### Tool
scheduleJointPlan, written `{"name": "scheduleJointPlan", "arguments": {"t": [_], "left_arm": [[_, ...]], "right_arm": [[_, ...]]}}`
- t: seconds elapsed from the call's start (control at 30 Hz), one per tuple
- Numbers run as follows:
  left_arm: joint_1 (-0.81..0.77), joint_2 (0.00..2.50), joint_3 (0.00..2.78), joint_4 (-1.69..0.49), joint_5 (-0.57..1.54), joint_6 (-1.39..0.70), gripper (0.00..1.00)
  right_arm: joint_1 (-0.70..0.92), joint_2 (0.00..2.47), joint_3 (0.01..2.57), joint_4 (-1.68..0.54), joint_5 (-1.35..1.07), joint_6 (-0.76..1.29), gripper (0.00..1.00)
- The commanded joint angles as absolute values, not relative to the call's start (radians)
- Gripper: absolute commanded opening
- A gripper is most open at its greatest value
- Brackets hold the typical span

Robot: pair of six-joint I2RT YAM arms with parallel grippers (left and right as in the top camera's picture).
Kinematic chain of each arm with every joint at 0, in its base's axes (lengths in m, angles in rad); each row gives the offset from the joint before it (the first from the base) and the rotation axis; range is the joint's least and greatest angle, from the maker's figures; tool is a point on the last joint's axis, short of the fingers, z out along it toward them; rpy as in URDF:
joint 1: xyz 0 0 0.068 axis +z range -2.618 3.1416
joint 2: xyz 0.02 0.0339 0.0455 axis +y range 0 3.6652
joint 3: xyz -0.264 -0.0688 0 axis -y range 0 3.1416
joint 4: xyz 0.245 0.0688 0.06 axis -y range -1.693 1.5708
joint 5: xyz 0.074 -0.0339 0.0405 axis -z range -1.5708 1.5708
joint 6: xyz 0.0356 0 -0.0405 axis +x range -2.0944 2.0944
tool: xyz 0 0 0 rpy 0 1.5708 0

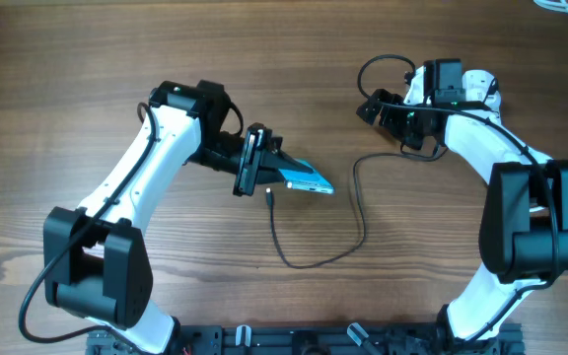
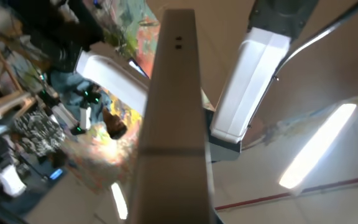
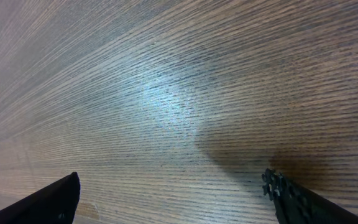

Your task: Plug charger to phone and switch on socket

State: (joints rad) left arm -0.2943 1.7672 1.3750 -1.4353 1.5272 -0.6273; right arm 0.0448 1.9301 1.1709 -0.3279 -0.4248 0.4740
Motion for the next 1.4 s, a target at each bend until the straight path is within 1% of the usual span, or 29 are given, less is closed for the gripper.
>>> {"name": "scheduleJointPlan", "arguments": {"t": [0.0, 0.17, 0.33, 0.37, 0.43, 0.47, 0.53, 0.57, 0.6, 0.67, 0.7, 0.73, 0.87, 0.97, 1.1, 1.2, 1.37], "left_arm": [[-0.290, 1.743, 1.373, -1.332, 1.529, -0.633, 0.04], [-0.290, 1.743, 1.372, -1.129, 1.528, -0.633, 0.04], [-0.290, 1.743, 1.372, -0.854, 1.490, -0.633, 0.04], [-0.290, 1.743, 1.372, -0.803, 1.475, -0.619, 0.04], [-0.290, 1.743, 1.372, -0.728, 1.457, -0.518, 0.04], [-0.290, 1.743, 1.372, -0.688, 1.419, -0.512, 0.04], [-0.291, 1.743, 1.372, -0.656, 1.242, -0.488, 0.04], [-0.291, 1.743, 1.372, -0.682, 1.091, -0.455, 0.04], [-0.291, 1.743, 1.372, -0.705, 0.989, -0.445, 0.04], [-0.291, 1.745, 1.372, -0.789, 0.635, -0.445, 0.04], [-0.291, 1.745, 1.372, -0.866, 0.396, -0.449, 0.04], [-0.291, 1.745, 1.372, -0.908, 0.283, -0.450, 0.04], [-0.291, 1.745, 1.372, -1.029, 0.014, -0.452, 0.04], [-0.291, 1.747, 1.368, -1.044, -0.021, -0.453, 0.04], [-0.307, 1.764, 1.315, -0.996, -0.021, -0.453, 0.04], [-0.324, 1.805, 1.266, -0.936, -0.041, -0.453, 0.04], [-0.327, 1.882, 1.259, -0.920, -0.051, -0.456, 0.04]], "right_arm": [[0.047, 1.944, 1.170, -0.325, -0.415, 0.482, 1.00], [0.047, 1.944, 1.170, -0.325, -0.415, 0.482, 1.00], [0.047, 1.944, 1.170, -0.325, -0.415, 0.482, 1.00], [0.047, 1.944, 1.170, -0.325, -0.415, 0.482, 1.00], [0.047, 1.944, 1.170, -0.325, -0.414, 0.481, 1.00], [0.047, 1.944, 1.170, -0.325, -0.414, 0.482, 1.00], [0.047, 1.944, 1.170, -0.325, -0.415, 0.482, 1.00], [0.047, 1.944, 1.170, -0.325, -0.414, 0.482, 1.00], [0.047, 1.944, 1.170, -0.325, -0.415, 0.482, 1.00], [0.047, 1.944, 1.170, -0.325, -0.415, 0.482, 1.00], [0.047, 1.944, 1.170, -0.325, -0.415, 0.482, 1.00], [0.047, 1.944, 1.170, -0.325, -0.414, 0.482, 1.00], [0.047, 1.944, 1.170, -0.325, -0.414, 0.482, 1.00], [0.047, 1.944, 1.170, -0.325, -0.414, 0.482, 1.00], [0.047, 1.944, 1.170, -0.325, -0.414, 0.482, 1.00], [0.047, 1.944, 1.170, -0.325, -0.415, 0.482, 1.00], [0.047, 1.944, 1.170, -0.325, -0.414, 0.482, 1.00]]}}
